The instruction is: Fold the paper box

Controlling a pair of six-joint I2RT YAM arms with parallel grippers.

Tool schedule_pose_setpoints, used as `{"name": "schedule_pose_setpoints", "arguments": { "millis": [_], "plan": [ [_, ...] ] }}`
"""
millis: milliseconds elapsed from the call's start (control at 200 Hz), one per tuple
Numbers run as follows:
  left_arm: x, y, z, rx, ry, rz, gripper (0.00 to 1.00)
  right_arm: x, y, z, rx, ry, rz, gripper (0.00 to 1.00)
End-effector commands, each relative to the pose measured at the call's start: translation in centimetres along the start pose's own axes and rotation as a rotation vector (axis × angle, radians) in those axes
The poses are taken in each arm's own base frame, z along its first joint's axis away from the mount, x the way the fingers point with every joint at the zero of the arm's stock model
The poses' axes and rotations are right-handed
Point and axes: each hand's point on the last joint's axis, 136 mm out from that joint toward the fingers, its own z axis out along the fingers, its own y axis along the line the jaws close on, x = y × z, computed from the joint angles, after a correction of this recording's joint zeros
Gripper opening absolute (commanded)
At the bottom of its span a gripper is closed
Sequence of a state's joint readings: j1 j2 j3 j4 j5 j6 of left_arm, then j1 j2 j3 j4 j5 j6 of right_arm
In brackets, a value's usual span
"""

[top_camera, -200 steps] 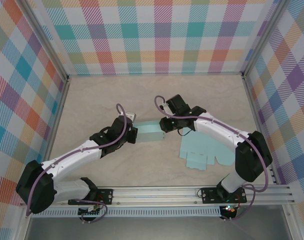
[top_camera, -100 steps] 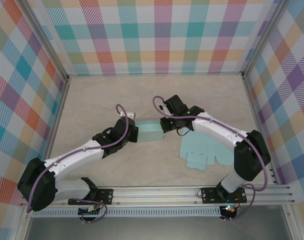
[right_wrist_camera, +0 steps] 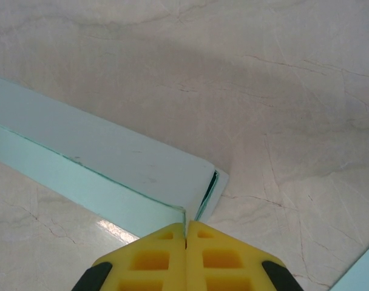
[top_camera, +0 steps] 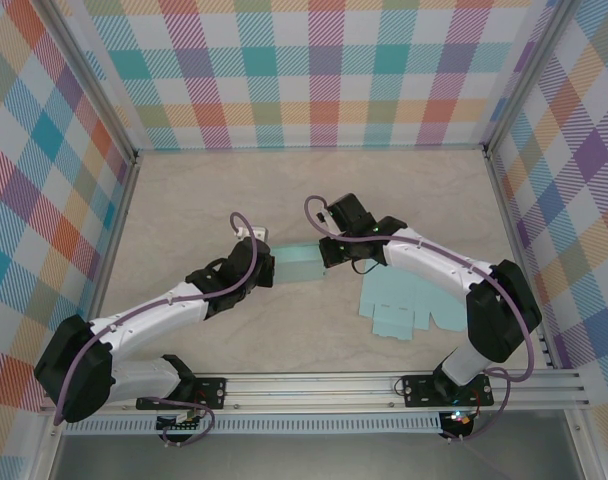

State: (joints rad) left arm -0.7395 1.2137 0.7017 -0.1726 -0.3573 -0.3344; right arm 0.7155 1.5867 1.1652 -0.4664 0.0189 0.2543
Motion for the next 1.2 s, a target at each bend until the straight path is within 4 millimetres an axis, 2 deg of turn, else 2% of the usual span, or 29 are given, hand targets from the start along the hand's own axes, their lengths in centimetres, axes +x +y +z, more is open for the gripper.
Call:
{"name": "schedule_pose_setpoints", "arguments": {
  "millis": [0, 290, 445, 650, 794, 874, 999, 1094, 1194],
  "plan": [
    [1.7, -0.3, 0.2, 0.023, 0.031, -0.003, 0.00, 1.8, 0.3, 0.4, -0.008, 0.044, -0.002, 0.01],
    [3.4, -0.3, 1.0, 0.054, 0.019, -0.023, 0.00, 2.8, -0.4, 1.6, 0.004, 0.025, -0.004, 0.00],
    [2.6, -0.6, 0.6, 0.072, -0.007, -0.045, 0.00, 2.8, -0.6, 1.5, 0.011, 0.009, 0.008, 0.00],
    [-0.1, -1.6, -1.4, 0.134, -0.078, -0.089, 0.31, 2.4, -0.5, 1.2, 0.008, -0.005, 0.004, 0.00],
    [-1.5, -1.6, -3.1, 0.155, -0.113, -0.127, 0.44, 2.3, -0.3, 1.2, 0.004, -0.006, -0.002, 0.00],
    [-2.2, -1.2, -3.8, 0.136, -0.125, -0.158, 0.53, 2.3, -0.3, 1.1, 0.003, -0.005, -0.004, 0.00],
    [-3.3, 0.4, -4.4, 0.044, -0.152, -0.235, 0.76, 2.3, -0.2, 1.0, -0.001, -0.004, -0.007, 0.00],
    [-4.2, 1.1, -4.3, -0.015, -0.170, -0.278, 0.84, 2.2, 0.0, 1.0, -0.005, -0.004, -0.008, 0.00],
    [-4.9, 1.1, -3.4, -0.053, -0.163, -0.288, 0.87, 2.2, 0.1, 1.1, -0.005, -0.002, -0.010, 0.00]
  ]
}}
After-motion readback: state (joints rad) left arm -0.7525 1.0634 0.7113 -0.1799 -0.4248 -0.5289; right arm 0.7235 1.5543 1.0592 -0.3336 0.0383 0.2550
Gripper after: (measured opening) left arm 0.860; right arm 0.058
